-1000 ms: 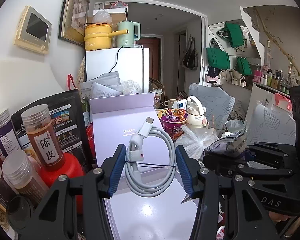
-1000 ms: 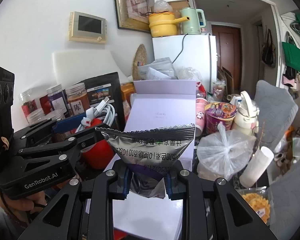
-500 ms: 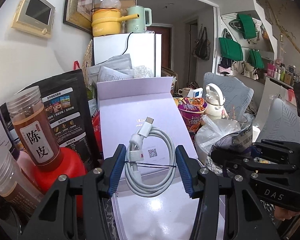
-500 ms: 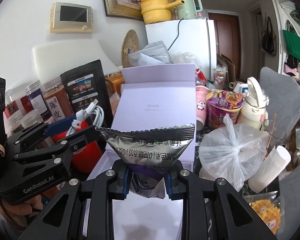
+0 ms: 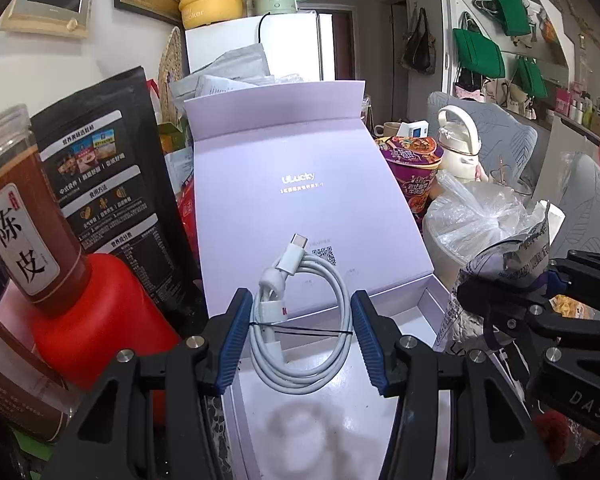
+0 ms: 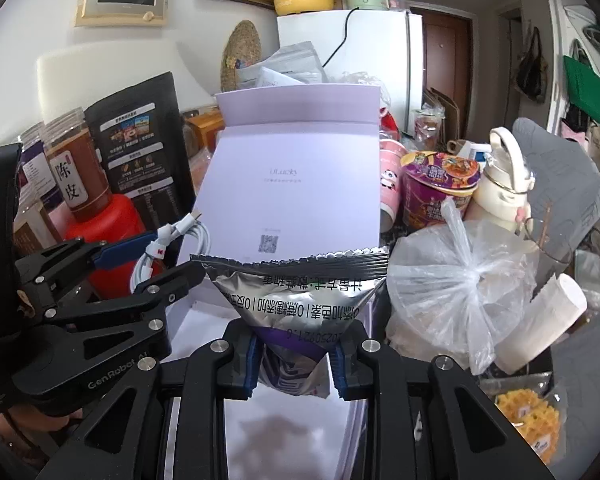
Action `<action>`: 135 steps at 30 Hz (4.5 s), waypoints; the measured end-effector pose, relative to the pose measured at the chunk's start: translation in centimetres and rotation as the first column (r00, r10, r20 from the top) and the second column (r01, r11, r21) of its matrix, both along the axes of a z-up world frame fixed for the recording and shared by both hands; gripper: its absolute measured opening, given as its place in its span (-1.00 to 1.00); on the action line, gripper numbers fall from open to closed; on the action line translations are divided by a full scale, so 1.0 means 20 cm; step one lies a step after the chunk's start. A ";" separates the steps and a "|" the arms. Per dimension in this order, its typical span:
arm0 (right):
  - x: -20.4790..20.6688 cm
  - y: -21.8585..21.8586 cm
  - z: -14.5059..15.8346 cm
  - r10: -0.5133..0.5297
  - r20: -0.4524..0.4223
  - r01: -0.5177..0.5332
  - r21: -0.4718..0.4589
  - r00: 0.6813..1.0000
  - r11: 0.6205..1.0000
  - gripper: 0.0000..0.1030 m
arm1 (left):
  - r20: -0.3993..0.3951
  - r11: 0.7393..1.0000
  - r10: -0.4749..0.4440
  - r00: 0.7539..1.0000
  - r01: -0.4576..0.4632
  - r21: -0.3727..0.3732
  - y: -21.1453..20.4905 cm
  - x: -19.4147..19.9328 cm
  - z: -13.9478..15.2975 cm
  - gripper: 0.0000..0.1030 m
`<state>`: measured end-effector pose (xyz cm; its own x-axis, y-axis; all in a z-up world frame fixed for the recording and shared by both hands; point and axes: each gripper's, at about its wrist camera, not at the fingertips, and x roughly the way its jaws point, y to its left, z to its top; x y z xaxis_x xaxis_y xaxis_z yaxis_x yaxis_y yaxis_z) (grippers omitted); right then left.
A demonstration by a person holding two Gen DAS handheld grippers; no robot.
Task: Organize soft objects
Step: 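Lower both items into the white box and open both grippers, then withdraw both grippers from the box back over the table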
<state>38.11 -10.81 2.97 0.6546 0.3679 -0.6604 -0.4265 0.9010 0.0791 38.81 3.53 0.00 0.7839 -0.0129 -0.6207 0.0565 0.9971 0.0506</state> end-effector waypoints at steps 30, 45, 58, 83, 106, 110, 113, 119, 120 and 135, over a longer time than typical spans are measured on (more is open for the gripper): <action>0.05 -0.01 -0.07 -0.063 -0.060 0.060 -0.048 0.996 0.997 0.39 | -0.118 0.998 0.055 0.991 -0.052 0.026 0.03 0.09 -0.08 0.61; -0.02 -0.03 0.02 -0.074 -0.009 0.074 -0.034 0.997 0.997 0.39 | -0.052 0.995 0.096 0.994 -0.095 0.008 0.09 0.00 0.04 0.61; -0.29 -0.09 0.29 -0.080 0.084 0.082 -0.019 0.993 0.996 0.39 | 0.046 0.996 0.086 0.995 -0.087 0.011 0.06 -0.27 0.30 0.61; -1.02 -0.15 0.57 -0.079 0.225 0.080 0.005 0.971 0.997 0.39 | 0.198 0.999 0.039 0.979 -0.040 -0.002 0.02 -1.00 0.63 0.61; -1.39 -0.20 0.34 -0.129 0.175 0.133 -0.010 0.976 0.991 0.43 | 0.118 1.000 -0.015 0.993 0.017 -0.021 0.03 -1.37 0.42 0.61; -1.44 -0.20 0.28 -0.138 0.174 0.145 -0.025 0.975 0.989 0.46 | 0.097 0.999 -0.032 0.995 0.035 -0.023 0.02 -1.42 0.36 0.61; -1.48 -0.19 0.23 -0.134 0.158 0.140 -0.026 0.978 0.990 0.47 | 0.099 0.999 -0.028 0.995 0.031 -0.025 0.03 -1.46 0.33 0.61; -1.53 -0.18 0.14 -0.125 0.133 0.129 -0.016 0.983 0.992 0.51 | 0.064 0.998 -0.047 0.997 0.050 -0.043 0.03 -1.51 0.24 0.61; -1.53 -0.18 0.12 -0.121 0.129 0.125 -0.018 0.984 0.992 0.51 | 0.055 0.997 -0.050 0.997 0.052 -0.048 0.03 -1.51 0.22 0.61; -1.54 -0.19 -0.14 -0.098 0.022 0.098 0.006 0.995 0.995 0.52 | -0.064 0.995 -0.051 0.997 0.045 -0.091 0.03 -1.49 -0.07 0.61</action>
